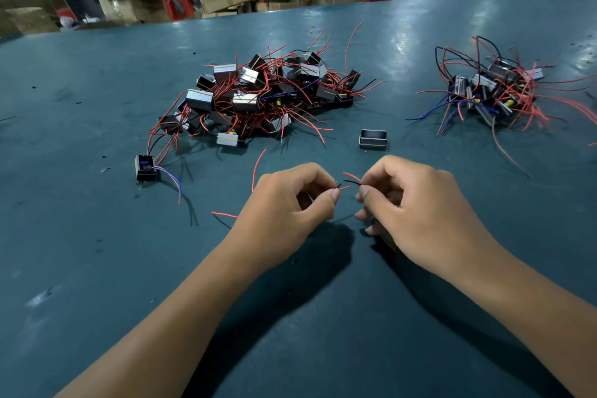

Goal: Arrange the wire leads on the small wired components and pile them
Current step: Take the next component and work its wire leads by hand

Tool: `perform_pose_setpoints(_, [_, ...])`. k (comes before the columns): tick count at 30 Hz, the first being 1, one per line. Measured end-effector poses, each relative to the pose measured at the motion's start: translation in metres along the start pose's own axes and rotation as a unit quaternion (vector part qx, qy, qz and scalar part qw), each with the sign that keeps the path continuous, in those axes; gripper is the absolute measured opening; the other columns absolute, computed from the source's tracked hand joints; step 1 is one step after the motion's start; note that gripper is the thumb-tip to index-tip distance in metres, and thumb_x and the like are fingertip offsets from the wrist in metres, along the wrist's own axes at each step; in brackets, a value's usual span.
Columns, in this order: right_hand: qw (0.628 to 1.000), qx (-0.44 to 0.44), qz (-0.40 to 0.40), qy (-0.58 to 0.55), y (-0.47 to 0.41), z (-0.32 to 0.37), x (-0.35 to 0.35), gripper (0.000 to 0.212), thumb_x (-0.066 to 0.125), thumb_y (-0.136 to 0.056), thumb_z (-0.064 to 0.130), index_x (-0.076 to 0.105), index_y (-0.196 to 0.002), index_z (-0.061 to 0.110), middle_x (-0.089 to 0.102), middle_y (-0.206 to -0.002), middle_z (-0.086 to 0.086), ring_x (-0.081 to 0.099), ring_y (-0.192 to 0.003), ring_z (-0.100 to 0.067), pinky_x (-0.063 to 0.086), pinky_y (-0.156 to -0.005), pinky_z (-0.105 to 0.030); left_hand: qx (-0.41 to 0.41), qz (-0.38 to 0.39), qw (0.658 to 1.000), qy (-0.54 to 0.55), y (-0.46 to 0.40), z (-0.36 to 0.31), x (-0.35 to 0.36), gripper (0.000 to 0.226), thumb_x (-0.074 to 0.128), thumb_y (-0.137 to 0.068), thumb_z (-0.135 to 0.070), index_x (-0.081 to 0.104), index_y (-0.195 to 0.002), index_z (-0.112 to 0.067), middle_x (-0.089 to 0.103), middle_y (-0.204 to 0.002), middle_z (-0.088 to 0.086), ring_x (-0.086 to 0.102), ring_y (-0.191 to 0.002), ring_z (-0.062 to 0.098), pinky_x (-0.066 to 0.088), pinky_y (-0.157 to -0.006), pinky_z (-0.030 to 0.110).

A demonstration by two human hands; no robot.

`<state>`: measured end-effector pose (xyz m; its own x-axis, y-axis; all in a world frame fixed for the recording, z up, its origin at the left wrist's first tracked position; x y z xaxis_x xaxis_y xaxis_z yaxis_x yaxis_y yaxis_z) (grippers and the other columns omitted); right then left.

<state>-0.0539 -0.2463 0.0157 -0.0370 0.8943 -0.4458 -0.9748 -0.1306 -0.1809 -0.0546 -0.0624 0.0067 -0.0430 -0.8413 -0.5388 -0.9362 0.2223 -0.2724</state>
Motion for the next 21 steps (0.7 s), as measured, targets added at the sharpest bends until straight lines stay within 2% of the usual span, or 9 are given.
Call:
perform_pose_setpoints(3, [1.0, 0.01, 0.013, -0.002, -0.0003, 0.0018, 0.0014, 0.017, 0.061, -0.095, 0.009, 0.061, -0.081, 0.019, 0.072, -0.069, 0.001, 0.071, -0.059, -0.006, 0.057, -0.05, -0.022, -0.006, -0.007, 1.0, 0.018, 0.0001, 0.0004, 0.0015, 0.013, 0.065, -0.095, -0.019, 0.064, -0.082, -0.02, 0.069, -0.068, -0.004, 0.055, -0.051, 0.01, 0.051, -0.053, 0.035])
perform_pose_setpoints(5, [1.0, 0.013, 0.022, -0.002, -0.0003, 0.0033, 0.0021, 0.018, 0.059, -0.096, 0.007, 0.06, -0.081, 0.018, 0.072, -0.071, 0.002, 0.072, -0.063, -0.006, 0.06, -0.056, -0.027, -0.006, -0.007, 1.0, 0.019, 0.0003, 0.0007, 0.0027, 0.013, 0.065, -0.094, -0.021, 0.065, -0.082, -0.019, 0.07, -0.068, -0.004, 0.056, -0.051, 0.009, 0.051, -0.052, 0.033])
perform_pose_setpoints(8, [1.0, -0.001, 0.025, 0.019, 0.0006, 0.0067, 0.0003, 0.019, 0.059, -0.095, 0.007, 0.06, -0.081, 0.019, 0.072, -0.073, 0.002, 0.071, -0.065, -0.003, 0.06, -0.061, -0.024, -0.015, -0.013, 0.999, 0.031, 0.0007, 0.001, 0.0032, 0.013, 0.066, -0.094, -0.023, 0.065, -0.082, -0.019, 0.071, -0.068, -0.003, 0.057, -0.05, 0.01, 0.053, -0.051, 0.031])
perform_pose_setpoints(11, [0.998, -0.016, 0.022, 0.052, 0.0019, 0.0091, -0.0004, 0.017, 0.06, -0.095, 0.012, 0.061, -0.082, 0.025, 0.072, -0.072, 0.005, 0.07, -0.063, -0.003, 0.059, -0.068, -0.034, -0.024, -0.016, 0.999, 0.041, 0.0005, 0.0013, 0.0031, 0.014, 0.068, -0.095, -0.021, 0.066, -0.082, -0.017, 0.071, -0.068, -0.002, 0.058, -0.05, 0.011, 0.053, -0.052, 0.029])
perform_pose_setpoints(14, [0.997, -0.028, 0.007, 0.071, 0.0022, 0.0094, 0.0017, 0.011, 0.061, -0.094, 0.02, 0.064, -0.089, 0.03, 0.07, -0.07, 0.007, 0.068, -0.061, -0.01, 0.056, -0.064, -0.037, -0.028, -0.012, 0.998, 0.048, 0.0006, 0.0004, 0.0032, 0.013, 0.069, -0.095, -0.019, 0.067, -0.084, -0.015, 0.071, -0.068, -0.002, 0.059, -0.052, 0.009, 0.053, -0.052, 0.027])
perform_pose_setpoints(17, [0.999, -0.032, -0.013, 0.039, 0.0027, 0.0076, 0.0047, 0.016, 0.06, -0.095, 0.017, 0.065, -0.085, 0.029, 0.07, -0.072, 0.01, 0.069, -0.061, -0.008, 0.059, -0.064, -0.04, -0.031, -0.014, 0.998, 0.058, 0.0011, -0.0012, 0.0036, 0.012, 0.069, -0.095, -0.019, 0.068, -0.084, -0.014, 0.072, -0.069, -0.001, 0.06, -0.051, 0.009, 0.053, -0.052, 0.026])
perform_pose_setpoints(21, [1.0, -0.019, 0.003, -0.02, 0.0029, 0.0027, 0.0085, 0.022, 0.057, -0.097, 0.01, 0.065, -0.083, 0.025, 0.071, -0.072, 0.009, 0.073, -0.064, -0.01, 0.062, -0.061, -0.042, -0.038, -0.011, 0.997, 0.072, 0.0011, -0.001, 0.0035, 0.012, 0.07, -0.094, -0.02, 0.068, -0.085, -0.012, 0.072, -0.069, 0.0, 0.06, -0.05, 0.014, 0.054, -0.053, 0.037])
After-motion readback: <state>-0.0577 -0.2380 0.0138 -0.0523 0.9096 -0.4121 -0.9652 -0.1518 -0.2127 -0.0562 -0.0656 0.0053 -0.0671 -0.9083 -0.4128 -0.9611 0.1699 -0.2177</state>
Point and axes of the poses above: each hand's wrist, its own y-axis away from the middle knuckle, its own x-axis out of the palm, z = x × y, the point moved 2 cm from there along -y, towards the middle knuckle
